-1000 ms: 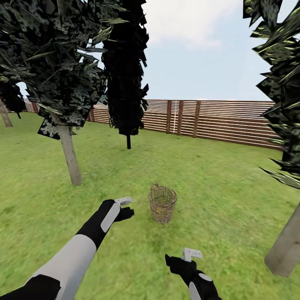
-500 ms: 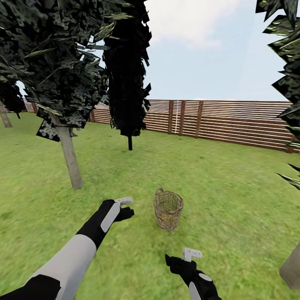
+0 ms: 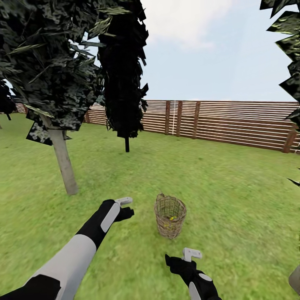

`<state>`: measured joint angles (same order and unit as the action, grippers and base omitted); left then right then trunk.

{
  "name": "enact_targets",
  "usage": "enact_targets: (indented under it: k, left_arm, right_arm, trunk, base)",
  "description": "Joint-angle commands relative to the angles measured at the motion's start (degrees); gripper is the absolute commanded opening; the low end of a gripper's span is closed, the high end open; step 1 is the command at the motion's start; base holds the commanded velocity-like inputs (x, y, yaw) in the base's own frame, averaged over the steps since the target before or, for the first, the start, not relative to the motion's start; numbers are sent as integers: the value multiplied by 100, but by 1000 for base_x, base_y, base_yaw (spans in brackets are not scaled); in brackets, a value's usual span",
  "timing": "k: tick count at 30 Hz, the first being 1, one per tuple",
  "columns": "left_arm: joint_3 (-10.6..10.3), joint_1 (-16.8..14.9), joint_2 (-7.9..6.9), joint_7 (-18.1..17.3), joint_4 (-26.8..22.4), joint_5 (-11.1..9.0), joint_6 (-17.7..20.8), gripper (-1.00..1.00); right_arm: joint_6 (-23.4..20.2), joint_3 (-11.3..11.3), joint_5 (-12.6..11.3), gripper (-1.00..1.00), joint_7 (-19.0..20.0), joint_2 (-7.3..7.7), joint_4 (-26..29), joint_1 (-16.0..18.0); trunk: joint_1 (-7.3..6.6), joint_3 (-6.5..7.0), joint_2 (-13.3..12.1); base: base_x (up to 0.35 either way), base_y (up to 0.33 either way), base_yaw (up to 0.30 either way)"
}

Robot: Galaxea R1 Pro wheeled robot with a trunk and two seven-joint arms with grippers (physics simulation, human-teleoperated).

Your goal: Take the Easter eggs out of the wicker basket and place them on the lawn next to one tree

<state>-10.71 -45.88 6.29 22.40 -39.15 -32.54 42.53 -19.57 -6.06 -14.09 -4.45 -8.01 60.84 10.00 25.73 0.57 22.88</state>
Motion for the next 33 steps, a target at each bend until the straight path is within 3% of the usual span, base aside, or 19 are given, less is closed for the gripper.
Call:
enact_targets:
  k: [1,25,33]
  left_arm:
    - [-18,0,-5,54,-7,-60,9,100]
    - [-18,0,-5,47,-5,-60,18,100]
    - [-18,0,-5,54,-2,-62,18,100]
  right_arm:
    - [-21,-12,-59,100,-47,1,5,2]
    - [-21,-17,-59,100,-47,1,6,2]
    - [-18,-12,-58,100,-47,0,7,2]
  trunk:
    - [5,2,3]
    - [5,106,3]
    - [5,113,3]
  base:
    - [292,151,-220]
    - [283,169,-236]
    - [274,178,-46]
